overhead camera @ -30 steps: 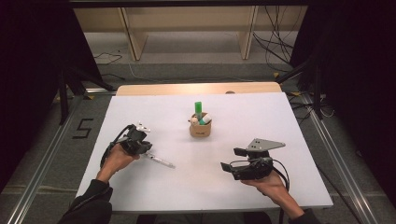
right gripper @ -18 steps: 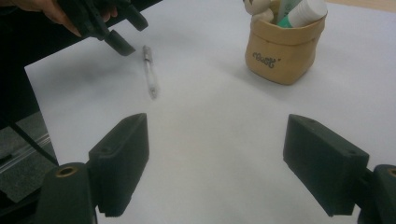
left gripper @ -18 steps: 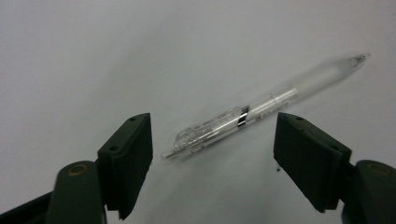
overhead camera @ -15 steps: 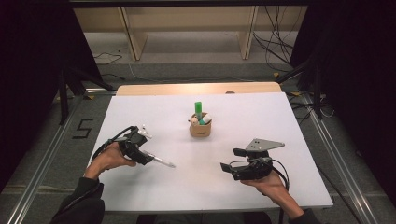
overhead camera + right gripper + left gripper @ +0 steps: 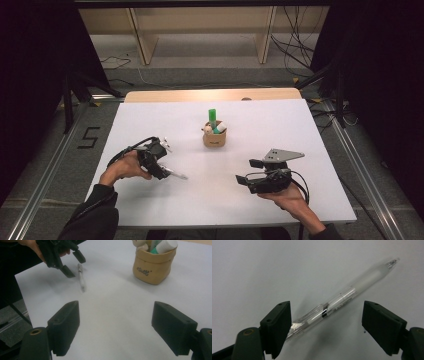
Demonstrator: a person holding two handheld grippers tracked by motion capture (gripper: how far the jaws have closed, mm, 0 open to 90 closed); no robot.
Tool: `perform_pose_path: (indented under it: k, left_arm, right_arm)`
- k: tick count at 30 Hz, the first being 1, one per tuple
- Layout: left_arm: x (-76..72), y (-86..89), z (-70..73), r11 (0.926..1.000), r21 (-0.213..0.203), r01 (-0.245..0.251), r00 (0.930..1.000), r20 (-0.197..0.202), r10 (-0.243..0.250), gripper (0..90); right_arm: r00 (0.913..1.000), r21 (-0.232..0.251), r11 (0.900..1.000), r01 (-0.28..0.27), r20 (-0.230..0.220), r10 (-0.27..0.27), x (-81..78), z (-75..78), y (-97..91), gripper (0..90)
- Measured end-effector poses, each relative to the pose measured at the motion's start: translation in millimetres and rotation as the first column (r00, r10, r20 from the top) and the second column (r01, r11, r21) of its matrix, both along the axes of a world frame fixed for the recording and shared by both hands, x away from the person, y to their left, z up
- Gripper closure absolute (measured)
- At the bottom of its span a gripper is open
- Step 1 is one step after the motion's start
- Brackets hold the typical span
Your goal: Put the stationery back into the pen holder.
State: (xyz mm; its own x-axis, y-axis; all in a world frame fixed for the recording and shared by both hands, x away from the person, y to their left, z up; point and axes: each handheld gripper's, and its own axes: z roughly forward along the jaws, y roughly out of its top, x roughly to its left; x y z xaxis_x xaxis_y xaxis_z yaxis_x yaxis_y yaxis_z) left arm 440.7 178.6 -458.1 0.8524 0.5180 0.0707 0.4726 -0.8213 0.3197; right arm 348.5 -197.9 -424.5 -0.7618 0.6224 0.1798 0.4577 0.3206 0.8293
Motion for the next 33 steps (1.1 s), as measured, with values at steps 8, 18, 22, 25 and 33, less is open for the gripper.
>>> perform_pose_path:
  k: [8,18,22,25,33]
  left_arm:
    - [6.2,-0.3,-7.3,1.0000,0.002,0.004,0.9999,-0.016,-0.004,27.9]
    - [10.6,-5.5,-7.3,0.9987,0.016,0.048,0.9975,-0.052,-0.047,35.4]
    - [9.1,-6.2,-6.4,0.9974,0.009,0.071,0.9954,-0.064,-0.071,43.2]
    - [8.2,-6.0,-6.0,0.9963,0.002,0.086,0.9940,-0.067,-0.086,48.3]
    - [4.6,-5.8,-5.3,0.9925,-0.013,0.121,0.9903,-0.067,-0.122,60.9]
  right_arm:
    - [1.0000,0.000,1.0000,0.000,-0.001,0.000,0.0,-0.1,0.4,23.4]
    - [1.0000,0.003,1.0000,-0.002,-0.004,0.002,0.5,-0.2,-0.3,23.5]
    - [1.0000,0.002,1.0000,-0.003,-0.004,0.003,0.5,-0.3,0.0,23.5]
    - [1.0000,0.002,1.0000,-0.001,-0.004,0.001,0.3,-0.1,0.0,23.5]
    - [1.0000,0.001,1.0000,-0.002,0.000,0.002,0.1,0.1,0.0,23.5]
